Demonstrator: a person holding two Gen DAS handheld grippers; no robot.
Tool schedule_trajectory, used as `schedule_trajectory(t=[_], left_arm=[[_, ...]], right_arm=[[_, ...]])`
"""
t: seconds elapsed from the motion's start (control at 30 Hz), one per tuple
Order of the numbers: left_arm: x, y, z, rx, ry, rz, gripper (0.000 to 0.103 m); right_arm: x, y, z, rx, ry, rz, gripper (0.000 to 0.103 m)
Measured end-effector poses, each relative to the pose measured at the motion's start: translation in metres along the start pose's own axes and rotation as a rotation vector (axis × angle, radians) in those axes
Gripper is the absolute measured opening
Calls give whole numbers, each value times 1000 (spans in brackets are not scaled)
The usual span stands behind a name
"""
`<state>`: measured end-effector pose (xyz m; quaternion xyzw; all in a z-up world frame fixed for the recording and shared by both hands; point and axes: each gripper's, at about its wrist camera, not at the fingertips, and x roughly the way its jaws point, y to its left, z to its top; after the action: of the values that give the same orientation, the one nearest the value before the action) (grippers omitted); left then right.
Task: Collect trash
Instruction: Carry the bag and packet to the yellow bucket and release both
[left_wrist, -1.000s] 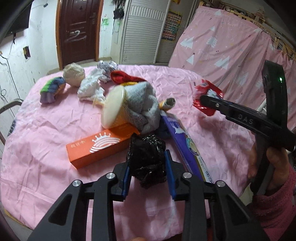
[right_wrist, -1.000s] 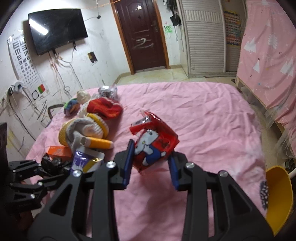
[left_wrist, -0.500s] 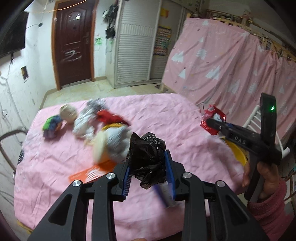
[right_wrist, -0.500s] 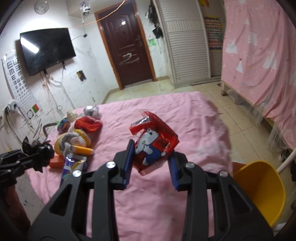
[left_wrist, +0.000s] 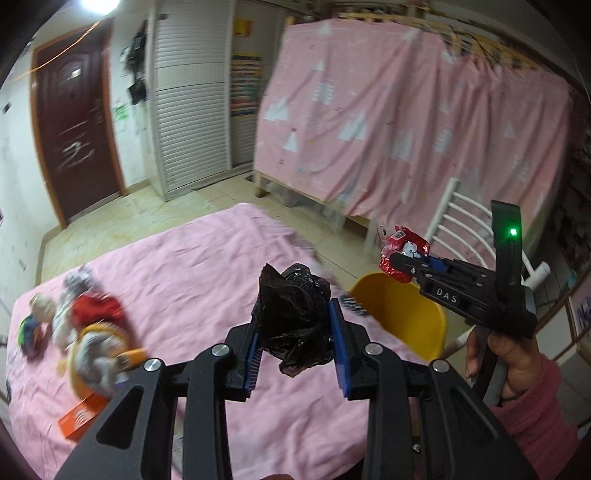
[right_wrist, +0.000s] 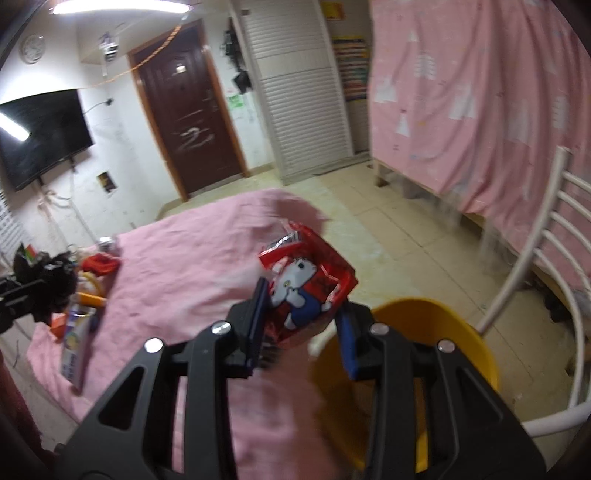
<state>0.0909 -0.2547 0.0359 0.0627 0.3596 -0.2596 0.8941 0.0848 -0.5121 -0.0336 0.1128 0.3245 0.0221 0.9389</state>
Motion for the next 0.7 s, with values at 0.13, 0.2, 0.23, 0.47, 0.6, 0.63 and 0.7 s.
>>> schedule_trajectory(t=[0.13,0.2,0.23,0.47,0.6,0.63,0.7], left_arm=[[17,-33,10,57,15,-26,23],[28,-48,13,80,31,-31,23],[34,-56,15,91,41,-34,23],[71,-102,33,120,95,-122,23],[90,-130,40,139,94,-177,23],[94,-135,42,141,96,-187,23],[102,-147,43,147,101,-196,26]], right_arm=[[-2,-30,-6,19,15,-51,33],[-1,-42,-11,30,26,-65,33],[0,-48,-12,38,31,-70,33],[8,-82,-24,108,53,-91,62],[5,-100,-26,153,43,-105,63],[3,-105,-26,169,37,-110,63],[-1,-115,-26,194,25,-116,63]])
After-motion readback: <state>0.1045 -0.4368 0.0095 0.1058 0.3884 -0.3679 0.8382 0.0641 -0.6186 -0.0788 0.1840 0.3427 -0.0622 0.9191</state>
